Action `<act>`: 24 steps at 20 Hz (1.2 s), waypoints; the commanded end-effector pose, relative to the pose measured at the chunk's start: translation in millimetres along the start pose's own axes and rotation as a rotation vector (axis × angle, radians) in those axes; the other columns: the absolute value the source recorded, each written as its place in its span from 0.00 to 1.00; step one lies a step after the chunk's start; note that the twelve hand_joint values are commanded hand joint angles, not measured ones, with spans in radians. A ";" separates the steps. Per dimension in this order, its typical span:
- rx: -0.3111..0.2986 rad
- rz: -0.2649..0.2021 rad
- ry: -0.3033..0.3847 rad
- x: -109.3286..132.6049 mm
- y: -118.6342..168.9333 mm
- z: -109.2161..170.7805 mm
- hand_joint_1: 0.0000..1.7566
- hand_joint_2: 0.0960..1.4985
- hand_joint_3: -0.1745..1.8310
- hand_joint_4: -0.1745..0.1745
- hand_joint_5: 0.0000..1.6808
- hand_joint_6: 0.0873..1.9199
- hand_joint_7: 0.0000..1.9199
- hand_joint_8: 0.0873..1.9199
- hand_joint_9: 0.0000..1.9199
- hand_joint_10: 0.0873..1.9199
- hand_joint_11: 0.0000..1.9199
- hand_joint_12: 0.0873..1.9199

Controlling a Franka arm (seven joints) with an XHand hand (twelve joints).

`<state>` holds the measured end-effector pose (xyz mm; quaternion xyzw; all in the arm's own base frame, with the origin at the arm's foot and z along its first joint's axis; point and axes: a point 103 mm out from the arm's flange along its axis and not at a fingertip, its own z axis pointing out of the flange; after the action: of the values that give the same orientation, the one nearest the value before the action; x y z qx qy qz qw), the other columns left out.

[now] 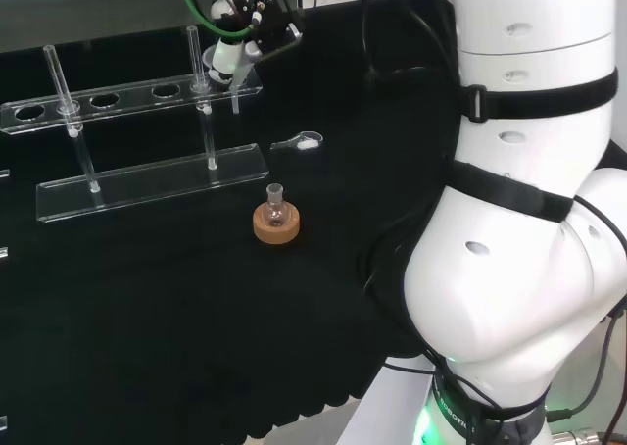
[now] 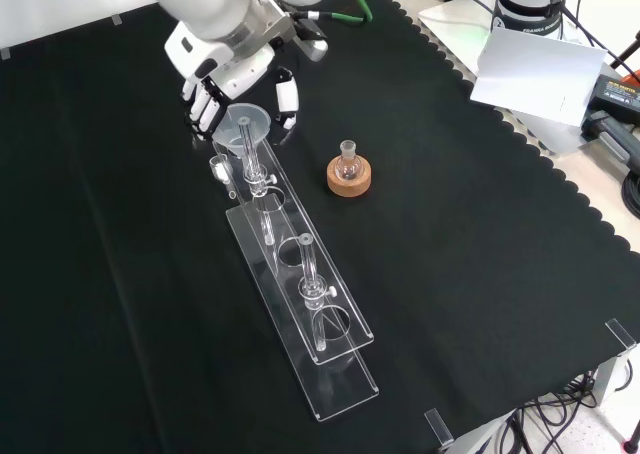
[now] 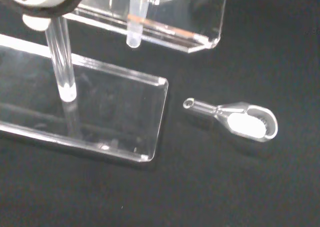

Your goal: Pick up the funnel from the transparent funnel stand.

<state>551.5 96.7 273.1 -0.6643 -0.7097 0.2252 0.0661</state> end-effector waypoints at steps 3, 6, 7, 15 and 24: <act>-0.079 0.041 -0.072 -2.0 -28.5 -46.0 0.44 0.45 0.39 0.30 0.38 0.06 0.31 0.35 0.49 0.23 0.32 0.65; -0.081 0.057 -0.079 -5.5 -41.0 -56.6 0.44 0.45 0.39 0.30 0.37 0.08 0.32 0.35 0.50 0.22 0.32 0.64; -0.082 0.062 -0.080 -7.5 -45.3 -58.8 0.44 0.45 0.39 0.30 0.37 0.10 0.32 0.35 0.50 0.22 0.32 0.64; -0.091 0.114 -0.059 -16.1 -86.0 -69.0 0.44 0.45 0.40 0.31 0.32 0.25 0.34 0.35 0.50 0.21 0.33 0.63; -0.112 0.151 -0.038 -8.2 -136.8 -71.0 0.44 0.45 0.40 0.31 0.32 0.27 0.34 0.35 0.51 0.21 0.33 0.63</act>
<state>497.2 99.4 380.7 -0.6967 -0.6887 0.2005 0.0007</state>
